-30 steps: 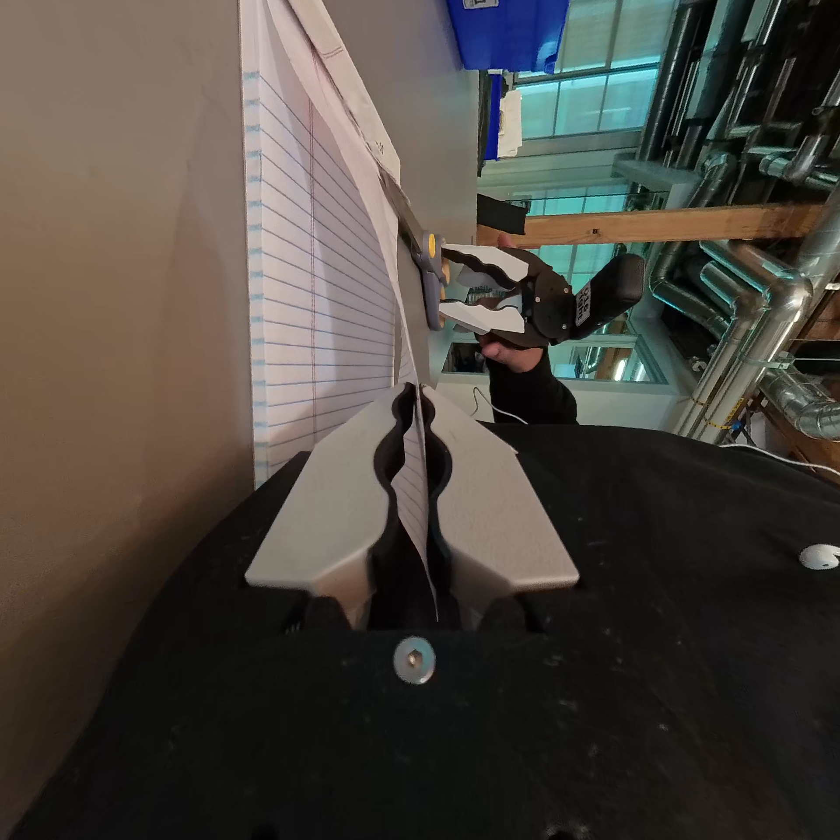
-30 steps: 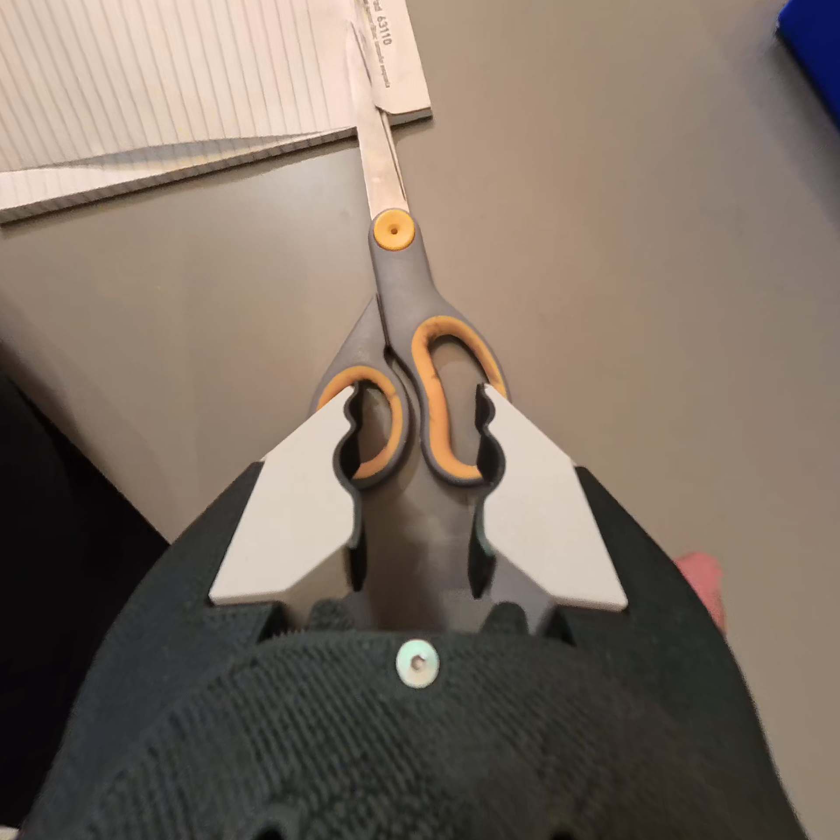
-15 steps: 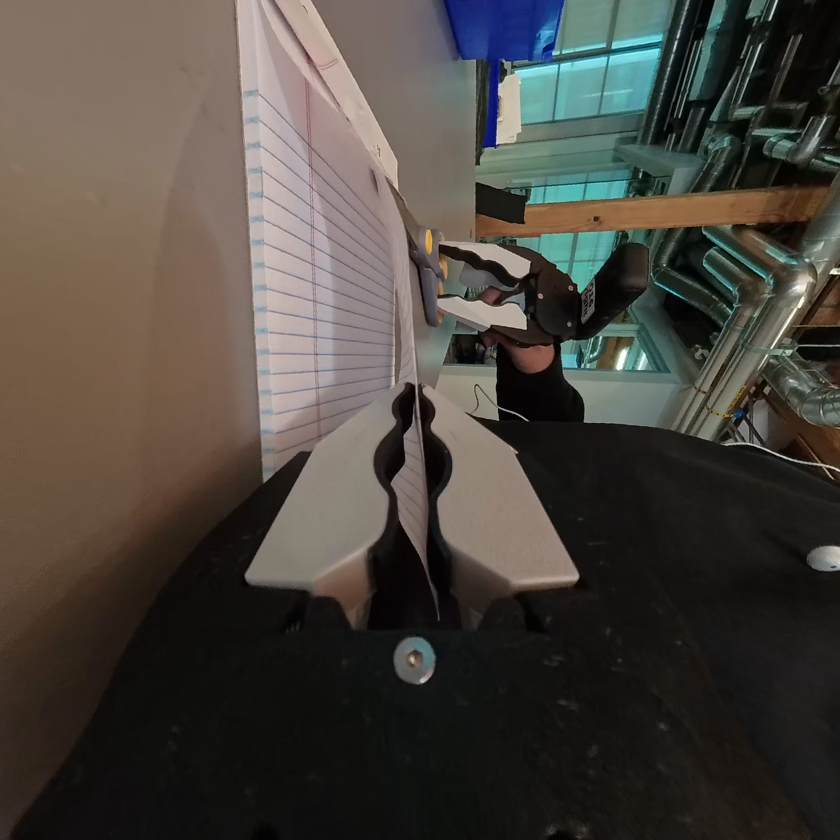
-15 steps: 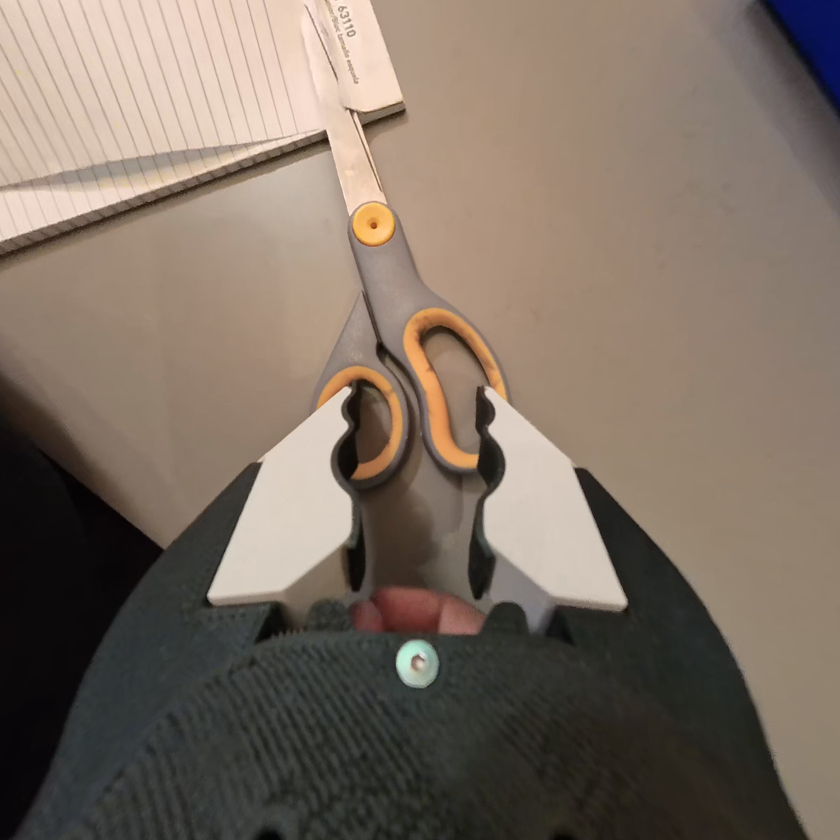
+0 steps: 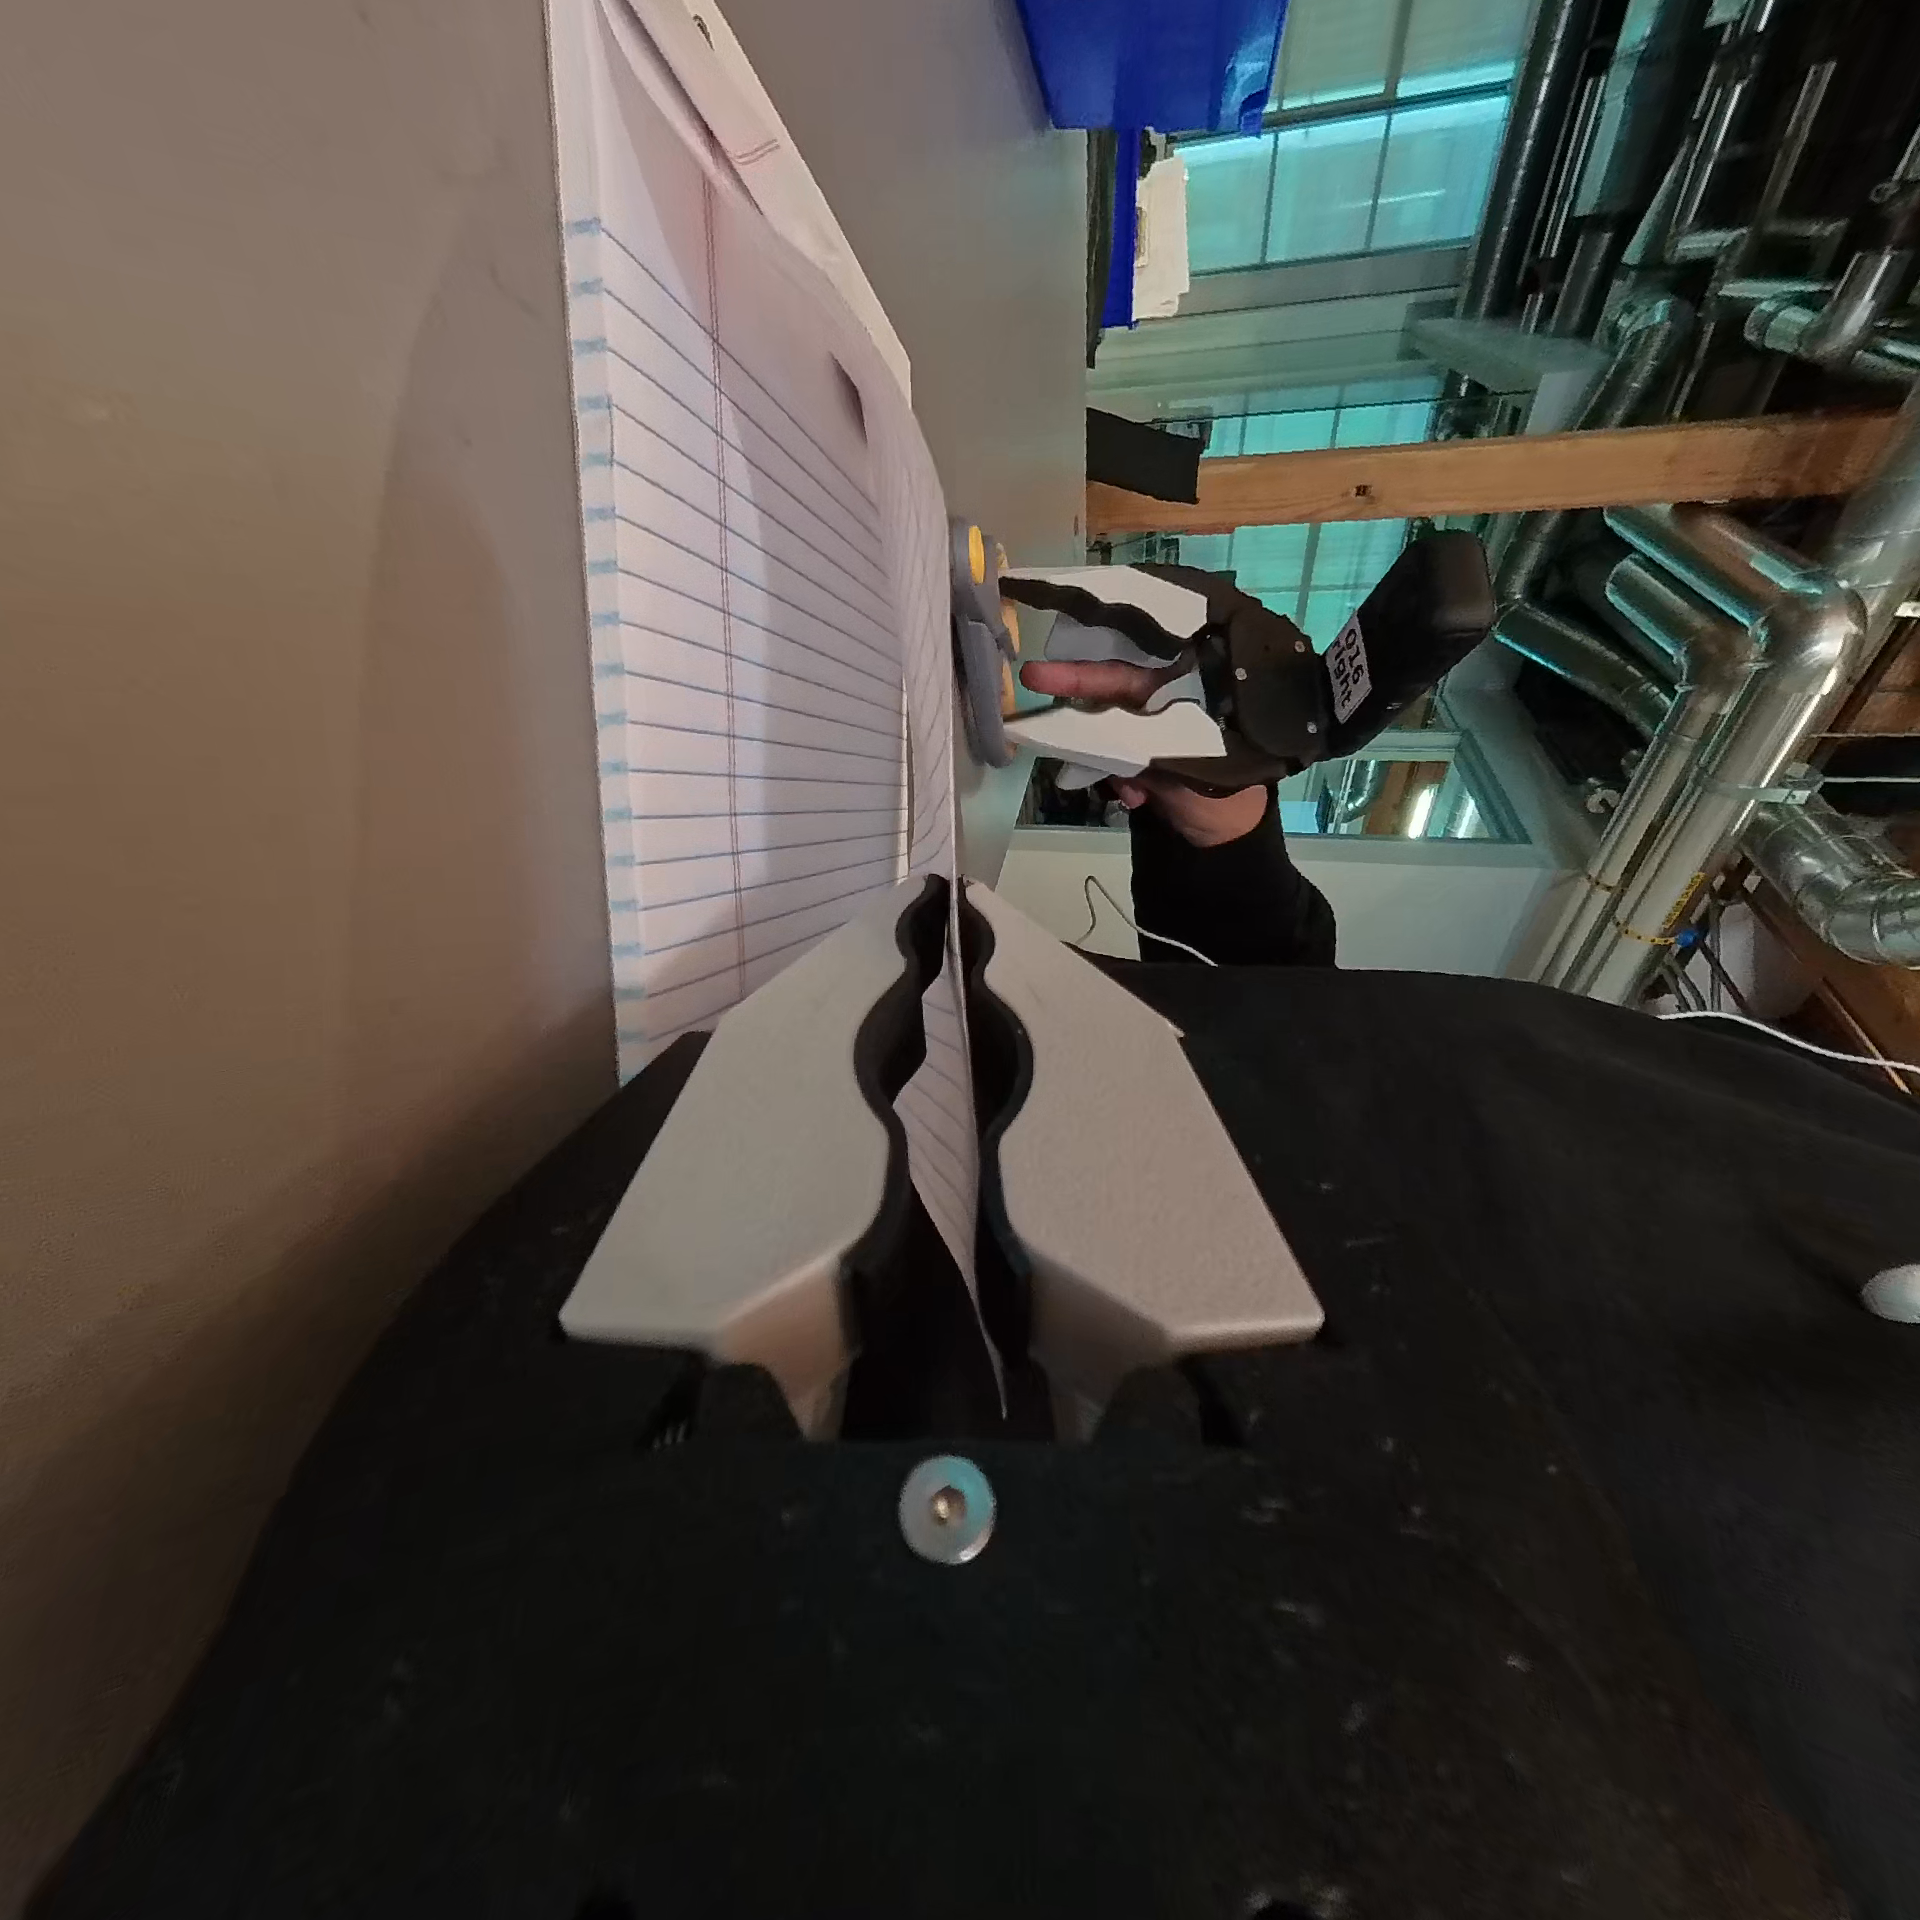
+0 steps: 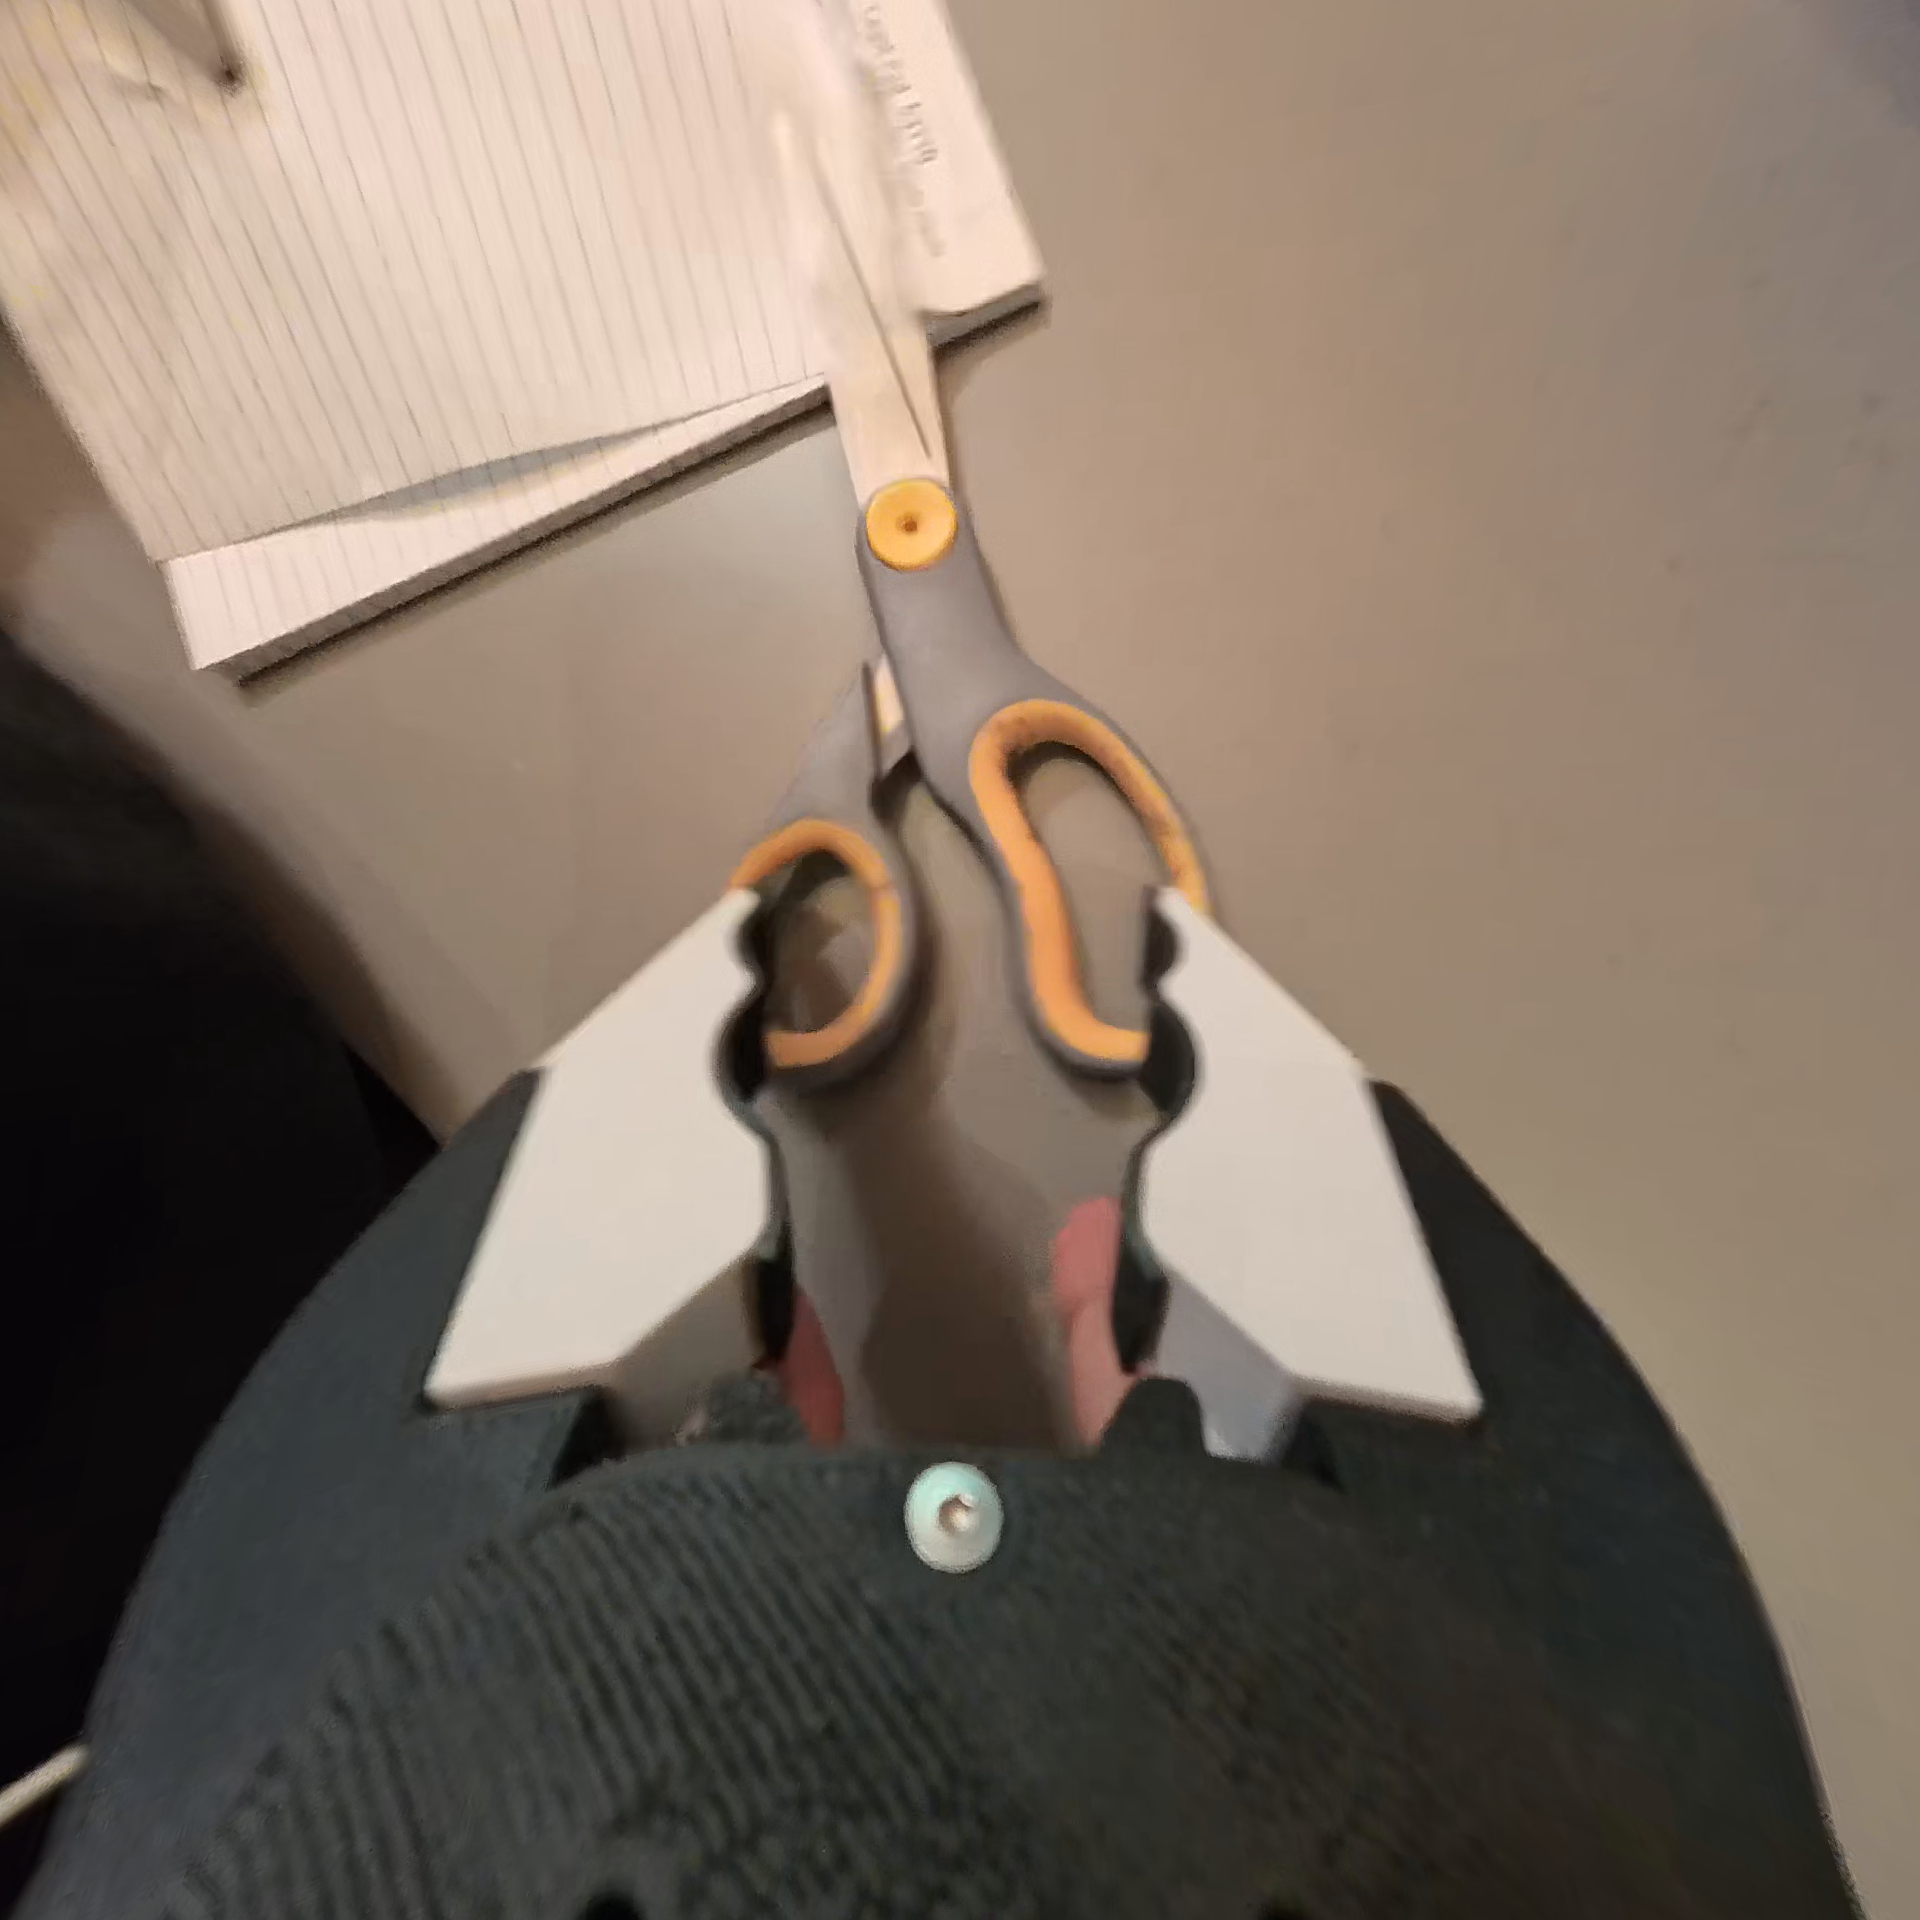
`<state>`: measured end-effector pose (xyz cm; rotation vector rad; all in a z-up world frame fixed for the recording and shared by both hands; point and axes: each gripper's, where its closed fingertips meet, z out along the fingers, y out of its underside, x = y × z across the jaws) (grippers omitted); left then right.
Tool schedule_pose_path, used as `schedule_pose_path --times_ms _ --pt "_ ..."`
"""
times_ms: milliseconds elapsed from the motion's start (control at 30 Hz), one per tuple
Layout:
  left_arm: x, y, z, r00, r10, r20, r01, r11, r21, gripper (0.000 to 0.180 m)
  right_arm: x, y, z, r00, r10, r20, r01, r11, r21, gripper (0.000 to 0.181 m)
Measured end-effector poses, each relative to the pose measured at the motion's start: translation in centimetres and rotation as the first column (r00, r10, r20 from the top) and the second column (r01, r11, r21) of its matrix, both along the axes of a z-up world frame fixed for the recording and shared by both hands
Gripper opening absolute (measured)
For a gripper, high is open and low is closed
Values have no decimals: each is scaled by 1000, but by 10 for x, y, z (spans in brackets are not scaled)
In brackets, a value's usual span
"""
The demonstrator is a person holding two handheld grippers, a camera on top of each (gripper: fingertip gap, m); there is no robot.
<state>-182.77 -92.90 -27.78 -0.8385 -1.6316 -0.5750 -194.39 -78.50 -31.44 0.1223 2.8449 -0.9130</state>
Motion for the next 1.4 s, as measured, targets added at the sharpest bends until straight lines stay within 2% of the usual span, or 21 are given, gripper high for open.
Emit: schedule_pose_path --times_ms 33,67,133,200,500,667,867,967,1200,1300,1400 --pt "0 0 0 1000 2 1 -2 1000 -1 0 14 -1 2 996 72 53 -72 997 -10 123" --pt "0 0 -1 1000 1 2 -1 1000 0 0 27 0 4 986 126 109 -127 992 -1 159" --pt "0 0 0 1000 -3 0 3 1000 1 0 26 4 -1 986 154 68 -159 984 83 157" --pt "0 -1 0 1000 -3 -3 3 1000 0 0 25 5 -4 987 157 33 -160 982 102 153" --pt "2 -3 -2 1000 11 5 -11 1000 4 0 17 16 17 977 199 -81 -204 977 -59 138" --pt "2 -3 -1 1000 7 7 -7 1000 -3 0 -14 55 24 989 131 -69 -132 991 -19 136" --pt "1 -3 0 1000 22 2 -22 1000 -6 0 -29 110 25 1000 -19 11 19 1000 10 131" --pt "2 -2 -1 1000 29 5 -29 1000 -2 0 -19 112 34 996 -63 63 65 997 -32 117" --pt "2 3 -4 1000 3 25 -3 1000 1 0 41 101 34 939 42 340 -42 999 -7 96" --pt "2 4 -3 1000 -4 27 4 1000 -2 0 53 104 25 943 73 325 -90 995 38 87" --pt "3 4 -1 1000 -3 22 3 1000 1 0 53 104 15 953 65 295 -91 993 75 87"
